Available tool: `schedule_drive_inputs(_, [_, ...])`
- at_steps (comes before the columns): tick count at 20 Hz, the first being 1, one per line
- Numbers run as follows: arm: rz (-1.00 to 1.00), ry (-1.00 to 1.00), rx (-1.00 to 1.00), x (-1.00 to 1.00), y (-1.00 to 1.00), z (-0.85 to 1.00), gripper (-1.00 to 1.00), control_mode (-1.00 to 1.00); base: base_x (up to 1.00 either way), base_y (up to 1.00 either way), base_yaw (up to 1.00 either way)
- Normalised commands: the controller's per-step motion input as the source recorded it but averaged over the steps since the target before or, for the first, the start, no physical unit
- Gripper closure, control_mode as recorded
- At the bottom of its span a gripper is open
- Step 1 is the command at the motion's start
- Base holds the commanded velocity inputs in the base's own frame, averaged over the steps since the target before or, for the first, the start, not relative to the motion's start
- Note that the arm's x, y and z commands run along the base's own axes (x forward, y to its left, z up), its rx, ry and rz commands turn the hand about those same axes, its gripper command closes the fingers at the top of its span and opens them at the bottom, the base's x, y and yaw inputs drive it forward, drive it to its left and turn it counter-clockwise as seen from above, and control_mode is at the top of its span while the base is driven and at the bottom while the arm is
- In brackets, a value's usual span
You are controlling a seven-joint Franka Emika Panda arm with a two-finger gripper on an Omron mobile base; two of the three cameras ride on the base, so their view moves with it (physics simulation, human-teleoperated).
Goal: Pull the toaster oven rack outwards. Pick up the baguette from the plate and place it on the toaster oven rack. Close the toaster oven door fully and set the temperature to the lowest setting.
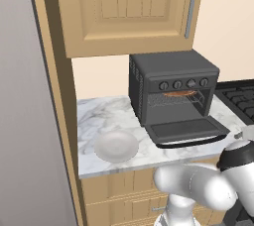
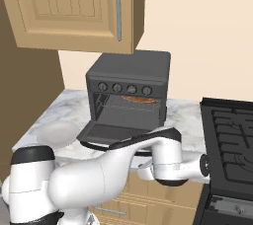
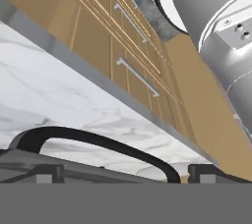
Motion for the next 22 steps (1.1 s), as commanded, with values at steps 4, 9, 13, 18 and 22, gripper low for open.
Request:
schedule_drive_inputs(4, [0.00,0.02,0.00,0.12,0.00,-0.22,-1.00,-1.00,0.00,0.00,0.00])
schedule_drive_inputs(9, [0.00,0.02,0.00,0.12,0.00,-0.21,-1.00,-1.00,0.00,0.00,0.00])
schedule_drive_inputs(13, [0.00,0.01,0.00,0.11,0.00,-0.19,-1.00,-1.00,0.00,0.00,0.00])
schedule_drive_inputs(18, [0.00,0.00,0.00,0.08,0.00,-0.16,-1.00,-1.00,0.00,0.00,0.00])
schedule_drive_inputs(22, [0.00,0.00,0.02,0.06,0.00,-0.12,-1.00,-1.00,0.00,0.00,0.00])
